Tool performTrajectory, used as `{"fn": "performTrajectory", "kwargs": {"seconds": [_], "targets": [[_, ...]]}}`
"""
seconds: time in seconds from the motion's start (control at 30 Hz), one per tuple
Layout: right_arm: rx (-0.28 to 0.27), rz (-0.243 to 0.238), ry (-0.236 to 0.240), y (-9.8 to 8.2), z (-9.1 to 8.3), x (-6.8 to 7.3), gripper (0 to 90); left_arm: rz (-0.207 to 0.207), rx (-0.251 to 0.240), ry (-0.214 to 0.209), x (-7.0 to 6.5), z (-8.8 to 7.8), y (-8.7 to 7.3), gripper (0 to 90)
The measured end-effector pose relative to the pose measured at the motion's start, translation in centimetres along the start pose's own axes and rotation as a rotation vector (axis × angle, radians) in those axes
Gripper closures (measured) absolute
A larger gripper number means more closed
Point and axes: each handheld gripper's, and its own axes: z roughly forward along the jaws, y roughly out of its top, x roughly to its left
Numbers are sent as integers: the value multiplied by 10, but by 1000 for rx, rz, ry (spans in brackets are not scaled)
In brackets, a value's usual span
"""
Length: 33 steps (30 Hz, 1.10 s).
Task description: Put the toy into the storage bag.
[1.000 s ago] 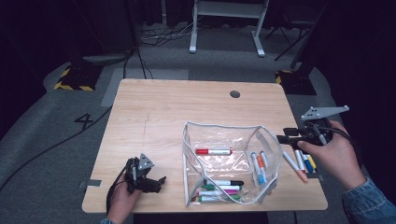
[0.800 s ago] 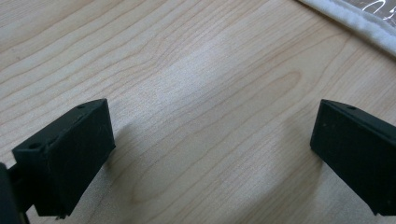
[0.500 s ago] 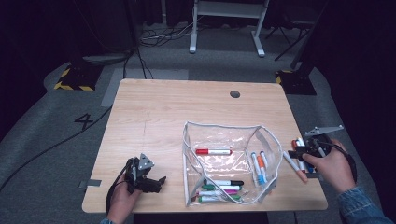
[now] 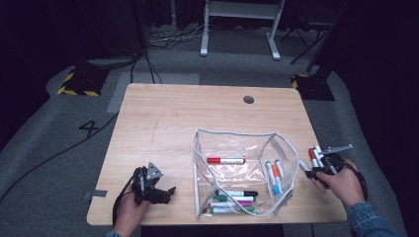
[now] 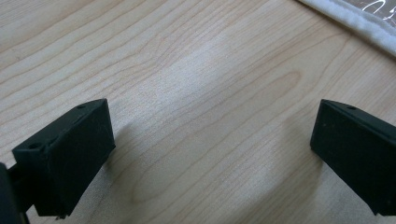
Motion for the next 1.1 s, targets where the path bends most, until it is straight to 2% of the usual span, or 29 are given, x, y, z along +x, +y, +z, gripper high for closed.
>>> {"fn": "performTrajectory", "kwargs": {"seconds": [0.17,0.3,0.33,0.47,0.53,0.57,0.7,0.73,0.8,0.87,0.9,0.93,0.97,1.0,1.1], "targets": [[51,14,-10,-2,9,1,751,0,0,0,0,0,0,0],[59,41,-29,-1,10,6,769,1,1,0,0,0,0,0],[61,57,-24,-1,10,7,770,0,0,0,0,0,0,0],[64,65,-15,1,7,9,770,0,0,0,0,0,0,0],[45,56,-4,7,-4,12,771,0,0,0,0,0,0,0],[45,56,-4,7,-4,12,771,0,0,0,0,0,0,0],[4,23,25,21,-30,23,771,0,0,0,0,0,0,0],[4,23,25,21,-30,23,771,0,0,0,0,0,0,0],[-23,-6,40,31,-47,30,771,0,0,0,0,0,0,0],[-29,-11,42,34,-51,33,771,0,0,0,0,0,0,0],[-50,-39,49,42,-65,38,771,0,0,0,0,0,0,0],[-50,-39,49,42,-65,38,771,0,0,0,0,0,0,0],[-65,-63,57,49,-77,44,771,0,0,0,0,0,0,0],[-65,-63,57,49,-77,44,771,0,0,0,0,0,0,0],[-100,-114,70,61,-101,56,771,0,0,0,0,0,0,0]]}}
